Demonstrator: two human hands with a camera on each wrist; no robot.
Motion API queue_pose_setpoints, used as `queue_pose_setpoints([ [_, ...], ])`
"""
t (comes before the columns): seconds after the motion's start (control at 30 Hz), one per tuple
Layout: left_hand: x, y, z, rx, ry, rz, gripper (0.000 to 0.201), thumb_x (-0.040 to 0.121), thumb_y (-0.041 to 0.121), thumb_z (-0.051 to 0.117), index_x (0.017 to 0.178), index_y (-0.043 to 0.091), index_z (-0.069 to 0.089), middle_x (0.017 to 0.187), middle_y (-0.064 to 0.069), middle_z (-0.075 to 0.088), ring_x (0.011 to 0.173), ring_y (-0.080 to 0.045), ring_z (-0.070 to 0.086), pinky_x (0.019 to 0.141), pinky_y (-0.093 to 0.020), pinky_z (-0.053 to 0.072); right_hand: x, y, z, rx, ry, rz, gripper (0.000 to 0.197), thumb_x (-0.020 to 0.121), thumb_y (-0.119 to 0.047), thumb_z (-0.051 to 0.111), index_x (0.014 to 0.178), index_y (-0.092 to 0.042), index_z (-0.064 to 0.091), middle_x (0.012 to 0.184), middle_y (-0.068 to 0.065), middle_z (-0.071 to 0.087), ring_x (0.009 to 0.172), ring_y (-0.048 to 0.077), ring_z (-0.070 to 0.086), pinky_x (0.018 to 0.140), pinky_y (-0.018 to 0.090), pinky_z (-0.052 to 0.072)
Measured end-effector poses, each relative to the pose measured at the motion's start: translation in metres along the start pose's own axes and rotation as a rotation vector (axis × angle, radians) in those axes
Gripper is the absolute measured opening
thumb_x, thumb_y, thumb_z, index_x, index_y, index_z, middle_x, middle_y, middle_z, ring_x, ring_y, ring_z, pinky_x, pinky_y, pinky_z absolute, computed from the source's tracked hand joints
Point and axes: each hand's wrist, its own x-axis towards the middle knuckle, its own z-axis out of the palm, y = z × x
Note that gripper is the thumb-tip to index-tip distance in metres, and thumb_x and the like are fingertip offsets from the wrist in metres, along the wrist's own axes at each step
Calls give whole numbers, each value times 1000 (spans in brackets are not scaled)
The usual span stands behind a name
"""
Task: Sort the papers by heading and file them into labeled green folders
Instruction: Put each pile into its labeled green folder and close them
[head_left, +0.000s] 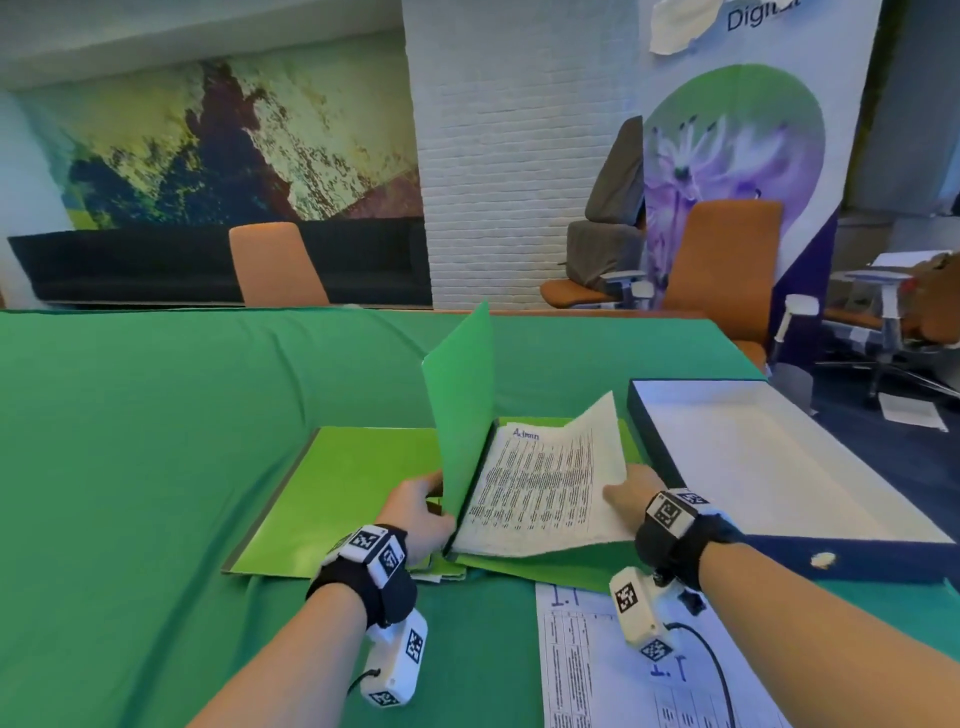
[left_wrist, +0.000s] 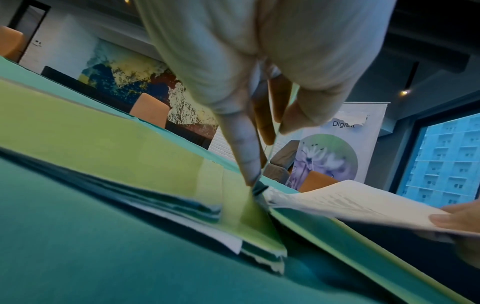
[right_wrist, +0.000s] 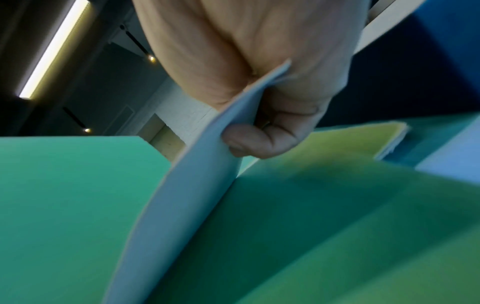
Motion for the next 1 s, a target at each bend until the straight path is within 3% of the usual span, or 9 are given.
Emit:
queue_pose_setpoints([
  [0.13,-1,-5,9,-16,-174,59,56,80,13,67,131,26,50,110,8,61,76,-16,66,58,-21,55,-1,-3,3,107,7,71,50,100,-35,38,122,6,54,121,21,59,107,34,58,91,36,45],
  [0.2,0,-7,13,10,-273,1,53,78,16,68,127,33,52,96,3,64,61,-16,61,53,-26,53,-2,2,-5,189,71,137,61,101,-42,27,124,10,51,127,24,54,117,35,53,96,35,40],
  [0.27,4,-9,19,34,-288,-53,43,82,12,60,122,26,57,84,1,60,49,-11,46,44,-22,41,-1,11,-12,261,95,145,64,101,-42,23,126,11,49,131,27,51,121,36,51,100,35,38],
  [0.47,23,-2,38,197,-117,-137,39,88,33,58,121,12,58,119,-9,62,87,-19,57,77,-25,47,-11,30,-20,229,15,132,53,102,-30,23,122,9,52,134,29,47,119,33,49,96,32,36],
  [0.6,32,1,42,7,13,-252,67,79,24,73,136,8,40,113,-8,59,101,-26,57,86,-32,47,-15,42,-25,127,-85,41,29,97,-21,43,108,-2,61,108,18,61,92,24,53,88,31,44],
  [0.7,32,13,36,-84,23,-271,58,87,14,63,138,2,38,133,-16,50,118,-30,50,96,-34,40,-22,42,-31,93,-78,21,32,96,-21,48,114,1,61,111,20,64,105,33,59,90,33,46],
  [0.83,30,17,15,-336,170,-158,45,90,0,53,134,5,44,119,-15,55,100,-29,53,86,-36,43,-32,26,-26,140,-117,-22,33,95,-21,50,112,6,61,115,24,63,99,32,62,94,43,49],
  [0.93,23,7,-17,-391,300,-110,44,89,-3,53,132,8,46,105,-11,56,83,-23,53,75,-33,42,-46,7,-15,267,-130,-45,20,95,-17,49,107,-6,61,98,14,64,76,25,61,78,43,56],
  [1.0,15,-5,-42,-336,373,-107,44,89,-2,55,131,8,48,102,-11,56,80,-25,52,71,-31,41,-56,-4,-9,193,-171,-76,27,96,-20,47,120,-13,57,102,6,62,74,19,61,71,36,54],
])
